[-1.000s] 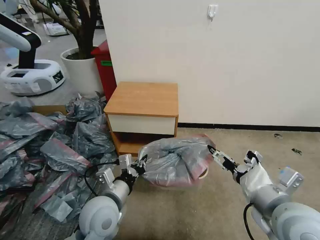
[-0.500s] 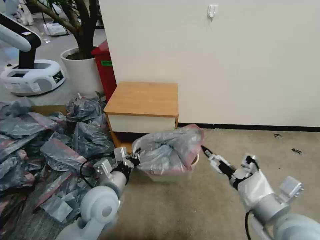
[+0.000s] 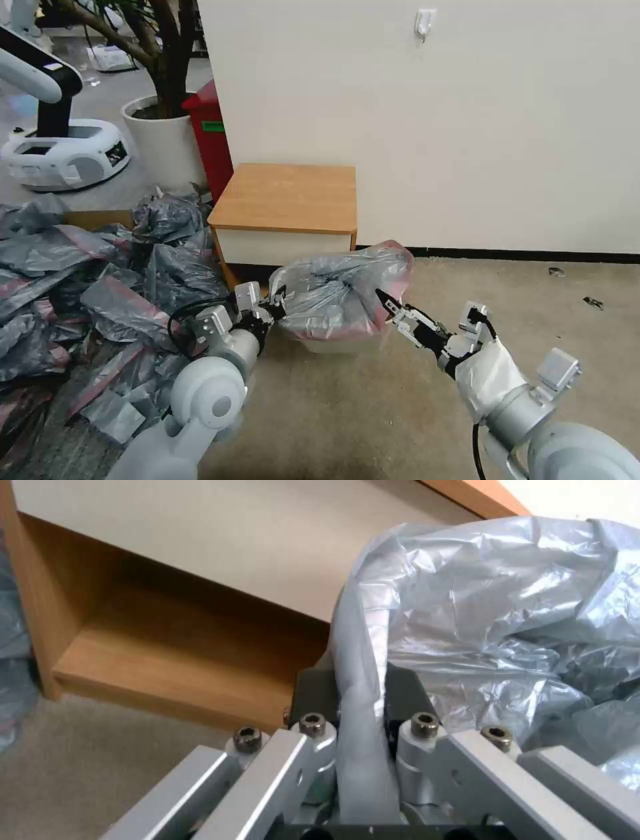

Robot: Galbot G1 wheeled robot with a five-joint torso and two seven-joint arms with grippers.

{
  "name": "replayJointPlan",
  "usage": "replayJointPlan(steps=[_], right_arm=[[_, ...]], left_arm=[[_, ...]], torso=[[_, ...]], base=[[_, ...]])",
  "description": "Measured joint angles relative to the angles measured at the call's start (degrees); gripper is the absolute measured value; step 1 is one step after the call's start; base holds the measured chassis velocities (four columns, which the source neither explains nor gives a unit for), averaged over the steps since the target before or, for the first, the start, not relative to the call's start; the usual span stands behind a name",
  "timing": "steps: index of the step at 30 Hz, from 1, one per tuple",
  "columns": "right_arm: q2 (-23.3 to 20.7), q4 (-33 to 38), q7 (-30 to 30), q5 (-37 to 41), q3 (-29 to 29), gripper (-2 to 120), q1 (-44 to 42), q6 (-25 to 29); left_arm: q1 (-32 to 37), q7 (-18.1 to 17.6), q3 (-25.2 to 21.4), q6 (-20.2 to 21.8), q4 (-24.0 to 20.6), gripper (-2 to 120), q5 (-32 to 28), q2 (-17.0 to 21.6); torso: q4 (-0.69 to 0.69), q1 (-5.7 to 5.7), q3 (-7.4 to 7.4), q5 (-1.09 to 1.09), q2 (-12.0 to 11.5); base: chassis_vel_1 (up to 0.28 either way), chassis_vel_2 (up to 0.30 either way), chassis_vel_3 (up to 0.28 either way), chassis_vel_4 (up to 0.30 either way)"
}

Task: Pick up the garbage bag from the table and place it over the trash can.

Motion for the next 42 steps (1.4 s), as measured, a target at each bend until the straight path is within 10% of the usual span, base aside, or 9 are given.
replayJointPlan(steps=[31,42], right_arm=[[-1.5,0.0,0.3,0.1,-1.1,92,1.8,-0.2],[-1.8,0.0,2.1,0.1,-1.4,60,2.3,-0.1]], left_arm=[[-1.7,0.0,3.2,0.2,0.5,7,0.2,-0.7],[-2.6,0.0,3.9,0.2,-0.1,7,-0.3,-1.1]], torso=[[0.0,-0.01,0.0,0.0,0.0],[0.0,-0.01,0.0,0.0,0.0]], base=[[0.0,0.0,0.0,0.0],[0.0,0.0,0.0,0.0]])
